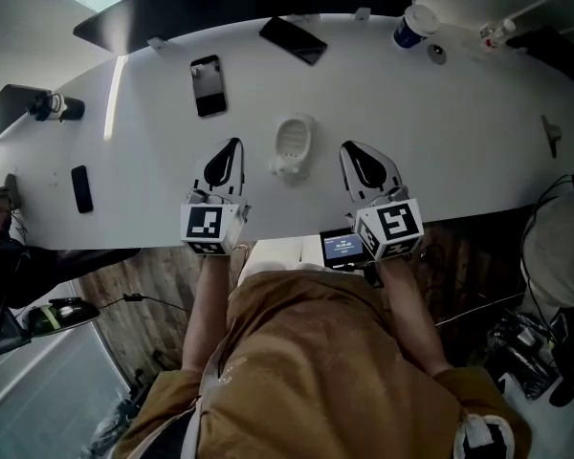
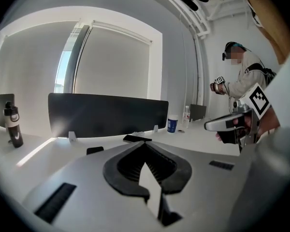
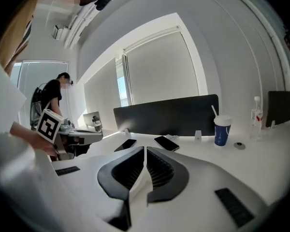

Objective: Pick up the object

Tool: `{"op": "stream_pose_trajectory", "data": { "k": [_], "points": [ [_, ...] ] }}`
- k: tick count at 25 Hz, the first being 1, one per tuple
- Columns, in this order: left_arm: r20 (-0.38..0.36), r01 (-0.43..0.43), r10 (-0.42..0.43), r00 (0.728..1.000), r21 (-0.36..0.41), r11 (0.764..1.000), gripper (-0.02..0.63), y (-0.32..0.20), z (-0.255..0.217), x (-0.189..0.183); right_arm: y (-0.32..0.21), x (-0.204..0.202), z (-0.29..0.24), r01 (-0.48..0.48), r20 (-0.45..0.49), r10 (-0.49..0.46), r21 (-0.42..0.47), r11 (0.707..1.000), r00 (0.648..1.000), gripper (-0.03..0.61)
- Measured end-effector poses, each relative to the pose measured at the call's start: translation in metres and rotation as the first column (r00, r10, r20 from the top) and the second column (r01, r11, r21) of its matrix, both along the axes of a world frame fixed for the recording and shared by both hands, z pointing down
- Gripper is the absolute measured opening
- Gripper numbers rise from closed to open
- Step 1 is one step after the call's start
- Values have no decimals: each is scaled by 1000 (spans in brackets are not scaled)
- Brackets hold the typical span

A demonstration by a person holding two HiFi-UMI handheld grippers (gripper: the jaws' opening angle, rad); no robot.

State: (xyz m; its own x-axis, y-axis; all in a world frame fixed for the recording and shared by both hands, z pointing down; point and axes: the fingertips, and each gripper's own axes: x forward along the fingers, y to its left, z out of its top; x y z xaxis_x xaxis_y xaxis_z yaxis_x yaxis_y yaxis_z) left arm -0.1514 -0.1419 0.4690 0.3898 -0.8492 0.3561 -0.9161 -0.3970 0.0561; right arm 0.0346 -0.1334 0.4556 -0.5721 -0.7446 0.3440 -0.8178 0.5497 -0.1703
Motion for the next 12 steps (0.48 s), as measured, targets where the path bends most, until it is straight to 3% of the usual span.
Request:
{"op": "stream_pose_trajectory", "data": {
  "k": [8,12],
  "points": [
    [0,3,-3,1000,-73,997,5,-2,27,0,-5,-9,46,6,79,6,-152,988,997,11],
    [-8,-20,20,1000,-105,994,5,2,38,2,-4,-15,56,28,105,-11,-160,987,994,11]
  ]
}}
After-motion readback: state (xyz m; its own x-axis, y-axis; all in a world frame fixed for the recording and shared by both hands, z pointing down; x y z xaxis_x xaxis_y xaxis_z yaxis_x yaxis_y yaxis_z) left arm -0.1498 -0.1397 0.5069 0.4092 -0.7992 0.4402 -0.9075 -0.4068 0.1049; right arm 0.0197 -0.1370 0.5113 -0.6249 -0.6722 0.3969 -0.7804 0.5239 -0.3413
